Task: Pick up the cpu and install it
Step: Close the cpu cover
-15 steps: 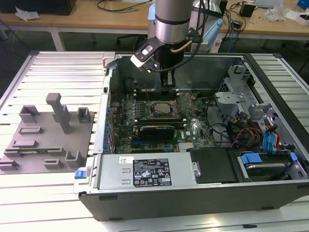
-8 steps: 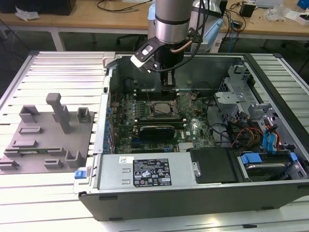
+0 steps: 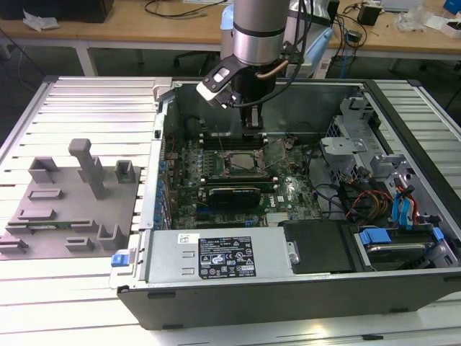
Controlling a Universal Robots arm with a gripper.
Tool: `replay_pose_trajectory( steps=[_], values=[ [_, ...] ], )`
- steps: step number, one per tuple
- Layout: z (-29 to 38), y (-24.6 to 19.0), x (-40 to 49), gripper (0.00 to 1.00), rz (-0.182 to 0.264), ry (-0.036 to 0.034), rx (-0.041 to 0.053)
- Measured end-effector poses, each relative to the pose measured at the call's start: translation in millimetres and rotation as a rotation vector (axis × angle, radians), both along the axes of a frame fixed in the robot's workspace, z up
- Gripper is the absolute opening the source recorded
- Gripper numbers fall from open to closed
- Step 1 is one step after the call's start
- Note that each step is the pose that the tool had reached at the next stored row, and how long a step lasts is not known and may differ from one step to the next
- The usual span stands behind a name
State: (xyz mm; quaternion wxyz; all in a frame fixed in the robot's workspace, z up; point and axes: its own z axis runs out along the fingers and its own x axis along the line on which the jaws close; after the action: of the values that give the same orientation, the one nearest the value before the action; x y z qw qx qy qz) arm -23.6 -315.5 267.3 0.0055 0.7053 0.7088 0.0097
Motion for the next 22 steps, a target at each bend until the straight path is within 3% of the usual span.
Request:
replay_pose_trajectory(
  steps=[9, 22],
  values=[
    [0.0, 0.0, 13.3, 0.11, 0.0, 0.0, 0.0001],
    [0.0, 0.0, 50.4, 0.11, 0.0, 0.0, 0.0001]
  ],
)
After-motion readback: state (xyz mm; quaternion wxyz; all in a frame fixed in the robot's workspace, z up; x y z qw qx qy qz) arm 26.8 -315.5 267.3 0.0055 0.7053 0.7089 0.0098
